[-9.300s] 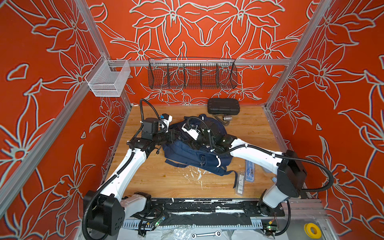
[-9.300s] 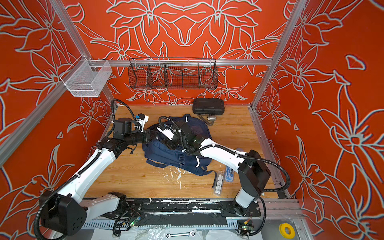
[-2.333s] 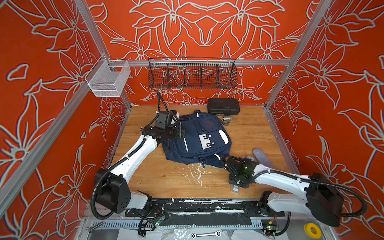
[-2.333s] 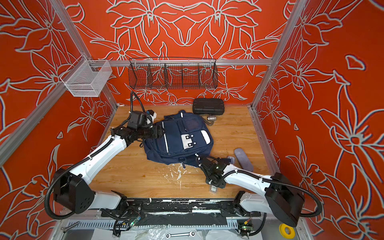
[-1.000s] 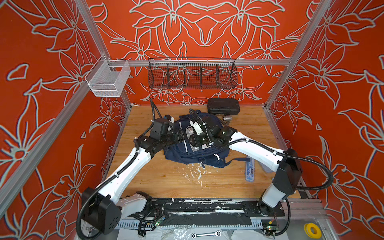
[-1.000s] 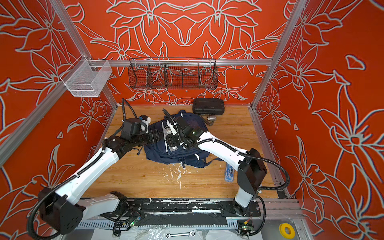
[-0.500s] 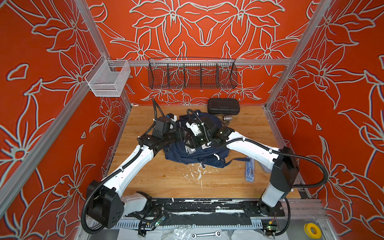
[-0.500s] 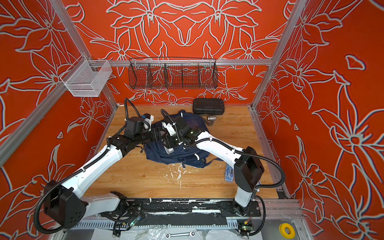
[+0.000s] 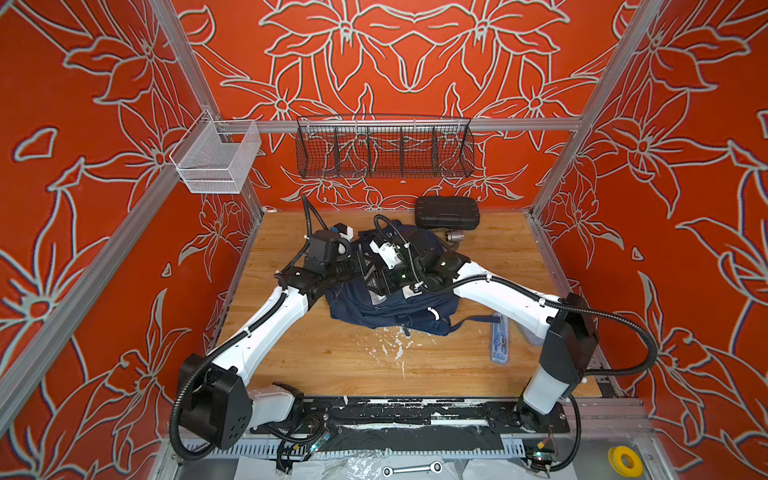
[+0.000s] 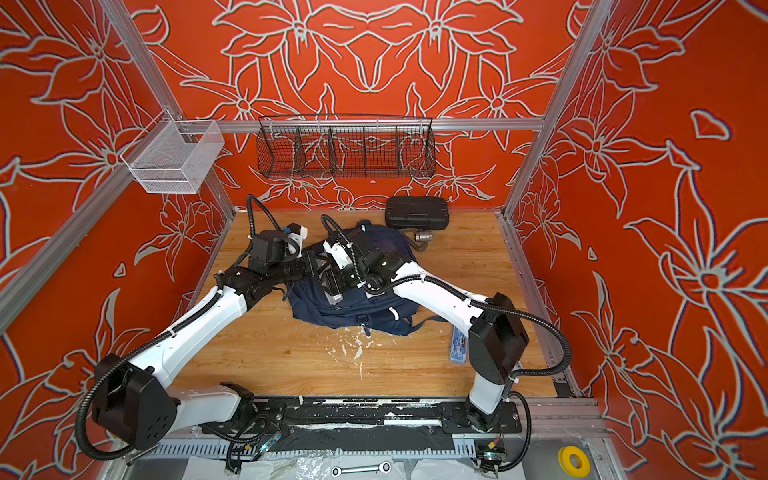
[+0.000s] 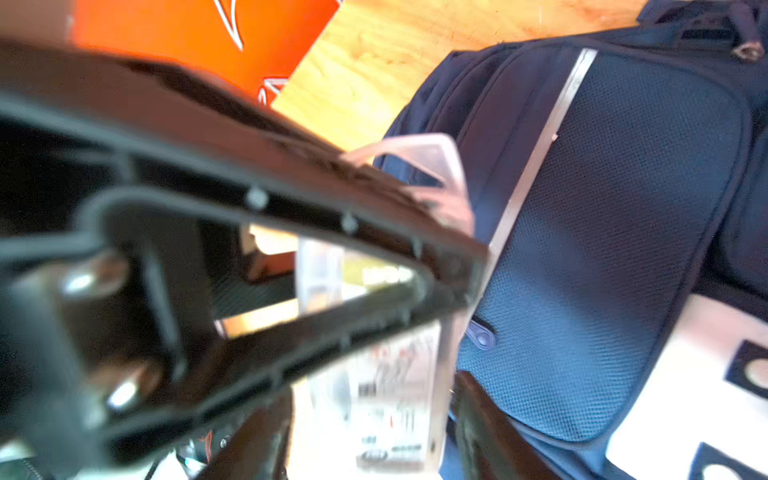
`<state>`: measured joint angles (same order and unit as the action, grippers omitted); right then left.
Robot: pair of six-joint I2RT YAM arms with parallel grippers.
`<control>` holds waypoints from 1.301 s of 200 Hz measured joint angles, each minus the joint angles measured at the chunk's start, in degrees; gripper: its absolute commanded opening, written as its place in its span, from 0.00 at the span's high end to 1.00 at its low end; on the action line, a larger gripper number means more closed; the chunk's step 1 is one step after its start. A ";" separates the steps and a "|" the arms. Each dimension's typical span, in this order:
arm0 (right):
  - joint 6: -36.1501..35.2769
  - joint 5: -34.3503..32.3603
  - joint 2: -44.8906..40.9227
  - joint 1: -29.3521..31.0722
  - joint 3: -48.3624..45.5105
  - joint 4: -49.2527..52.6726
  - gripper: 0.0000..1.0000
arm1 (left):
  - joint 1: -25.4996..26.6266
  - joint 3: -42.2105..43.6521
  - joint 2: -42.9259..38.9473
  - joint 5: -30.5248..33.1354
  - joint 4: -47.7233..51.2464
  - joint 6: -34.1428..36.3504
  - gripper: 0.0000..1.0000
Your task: Pack the student bag
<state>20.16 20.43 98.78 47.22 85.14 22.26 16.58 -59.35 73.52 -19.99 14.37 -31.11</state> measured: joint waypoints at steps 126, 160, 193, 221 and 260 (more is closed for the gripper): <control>4.61 -17.27 24.30 0.98 26.69 10.16 0.27 | -26.86 -3.45 -5.22 0.85 13.99 8.70 1.00; 4.92 -18.25 32.94 2.56 34.36 15.52 0.28 | -27.15 -3.45 -5.53 0.72 15.69 9.35 1.00; 5.44 -19.98 35.50 3.32 38.12 19.45 0.31 | -27.15 -3.37 -5.88 0.17 16.61 9.38 1.00; 6.34 -23.04 35.50 3.54 38.64 20.96 0.50 | -27.15 -2.73 -6.80 -0.55 16.65 9.22 1.00; 6.23 -24.92 35.52 4.46 38.64 20.94 0.94 | -27.15 -2.73 -6.80 -1.55 16.61 9.18 1.00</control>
<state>26.39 -4.49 134.30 51.68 123.79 43.20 -10.57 -62.08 66.72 -21.54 30.98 -21.93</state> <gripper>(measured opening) 0.226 0.185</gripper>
